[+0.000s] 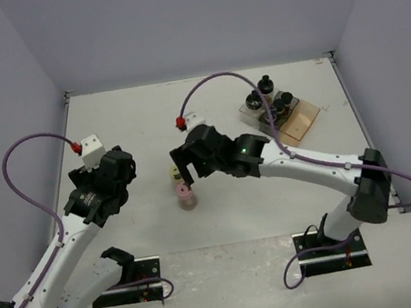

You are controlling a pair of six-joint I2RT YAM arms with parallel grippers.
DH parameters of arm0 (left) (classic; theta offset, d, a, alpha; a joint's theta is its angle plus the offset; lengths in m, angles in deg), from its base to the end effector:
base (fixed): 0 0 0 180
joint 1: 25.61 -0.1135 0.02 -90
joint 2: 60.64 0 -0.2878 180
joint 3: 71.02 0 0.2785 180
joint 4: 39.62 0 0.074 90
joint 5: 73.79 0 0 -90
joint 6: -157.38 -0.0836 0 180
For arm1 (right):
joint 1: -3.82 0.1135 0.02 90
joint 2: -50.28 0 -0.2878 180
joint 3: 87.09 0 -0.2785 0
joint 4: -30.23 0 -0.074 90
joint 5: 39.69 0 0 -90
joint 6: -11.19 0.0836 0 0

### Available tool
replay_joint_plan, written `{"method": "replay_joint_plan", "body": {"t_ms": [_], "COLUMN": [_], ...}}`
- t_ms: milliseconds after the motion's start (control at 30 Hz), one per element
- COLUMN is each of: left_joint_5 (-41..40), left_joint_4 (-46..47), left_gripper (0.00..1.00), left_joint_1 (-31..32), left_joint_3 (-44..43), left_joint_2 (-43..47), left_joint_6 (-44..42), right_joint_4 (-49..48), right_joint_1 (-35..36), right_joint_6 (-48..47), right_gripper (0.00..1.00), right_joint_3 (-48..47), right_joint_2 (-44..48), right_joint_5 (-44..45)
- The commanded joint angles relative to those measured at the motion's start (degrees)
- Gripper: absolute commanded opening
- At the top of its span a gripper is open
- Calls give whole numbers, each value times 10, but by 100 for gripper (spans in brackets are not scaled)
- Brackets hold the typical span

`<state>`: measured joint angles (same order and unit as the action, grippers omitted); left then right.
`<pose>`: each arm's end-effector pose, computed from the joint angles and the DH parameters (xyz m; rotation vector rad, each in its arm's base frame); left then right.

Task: Organize the condiment bottles

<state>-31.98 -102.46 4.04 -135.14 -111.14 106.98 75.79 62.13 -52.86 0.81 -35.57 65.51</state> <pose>0.1980 -0.0410 0.3029 -0.5269 2.0504 0.3275 0.2265 0.3252 0.3329 -0.4951 2.2216 0.4970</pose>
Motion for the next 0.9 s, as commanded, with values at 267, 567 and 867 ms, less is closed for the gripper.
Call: {"method": "replay_joint_plan", "body": {"t_ms": [267, 567, 867], "left_joint_5": [-5, 26, 38], "left_joint_4": [26, 48, 57], "left_gripper": [100, 100, 100], "left_joint_1": [-14, -14, -14], "left_joint_3": [2, 5, 9], "left_joint_2": [81, 59, 62], "left_joint_6": [-3, -31, -43], "right_joint_4": [70, 69, 66], "right_joint_1": [82, 90, 90], "right_joint_6": [38, 45, 30], "right_gripper": [97, 74, 49], "right_joint_3": [-125, -121, -127], "right_joint_2": [-212, -249, -259], "right_joint_5": [47, 42, 40]}}
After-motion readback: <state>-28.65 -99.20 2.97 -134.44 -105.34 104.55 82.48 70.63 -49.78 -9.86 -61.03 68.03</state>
